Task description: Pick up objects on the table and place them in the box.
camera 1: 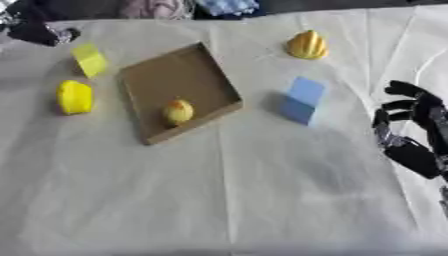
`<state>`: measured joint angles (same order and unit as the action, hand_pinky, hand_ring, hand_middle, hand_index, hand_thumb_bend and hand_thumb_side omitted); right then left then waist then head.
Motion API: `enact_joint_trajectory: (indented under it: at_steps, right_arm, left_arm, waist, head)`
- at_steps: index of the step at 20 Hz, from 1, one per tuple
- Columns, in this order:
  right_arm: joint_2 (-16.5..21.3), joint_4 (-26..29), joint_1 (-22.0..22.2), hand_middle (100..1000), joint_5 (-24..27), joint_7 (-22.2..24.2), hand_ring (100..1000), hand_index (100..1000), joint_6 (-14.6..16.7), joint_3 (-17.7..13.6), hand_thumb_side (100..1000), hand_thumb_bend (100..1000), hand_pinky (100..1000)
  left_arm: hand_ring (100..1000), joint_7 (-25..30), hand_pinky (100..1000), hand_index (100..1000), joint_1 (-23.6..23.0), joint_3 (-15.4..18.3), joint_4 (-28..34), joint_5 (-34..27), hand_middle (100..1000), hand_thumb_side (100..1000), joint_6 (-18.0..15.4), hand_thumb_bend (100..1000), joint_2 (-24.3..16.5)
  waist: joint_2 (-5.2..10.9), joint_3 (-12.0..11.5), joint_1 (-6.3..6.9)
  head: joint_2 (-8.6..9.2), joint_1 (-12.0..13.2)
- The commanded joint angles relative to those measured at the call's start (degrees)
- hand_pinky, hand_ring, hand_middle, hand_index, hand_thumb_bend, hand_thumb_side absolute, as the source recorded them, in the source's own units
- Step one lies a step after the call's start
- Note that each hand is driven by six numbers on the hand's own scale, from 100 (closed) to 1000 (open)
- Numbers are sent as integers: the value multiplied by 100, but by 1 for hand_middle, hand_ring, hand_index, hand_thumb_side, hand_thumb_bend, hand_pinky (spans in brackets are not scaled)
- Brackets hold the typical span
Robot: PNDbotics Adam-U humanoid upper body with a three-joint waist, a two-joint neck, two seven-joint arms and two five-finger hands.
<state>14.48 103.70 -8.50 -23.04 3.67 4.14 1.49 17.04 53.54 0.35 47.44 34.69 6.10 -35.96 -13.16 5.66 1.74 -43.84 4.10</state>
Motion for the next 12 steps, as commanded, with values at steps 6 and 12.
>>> enact_joint_trajectory:
  at_steps: [6,12]
  right_arm:
    - [121,42,-13,805,40,46,733,891,26,14,351,100,676]
    - [113,39,-17,805,45,57,733,891,32,23,350,100,676]
  left_arm:
    - [735,32,745,858,218,172,-561,769,773,212,4,511,12]
    - [743,-249,749,859,150,204,-652,1000,782,219,155,519,86]
  waist:
    - [174,62,60]
    - [166,81,56]
  head:
    - [-27,122]
    - [-27,125]
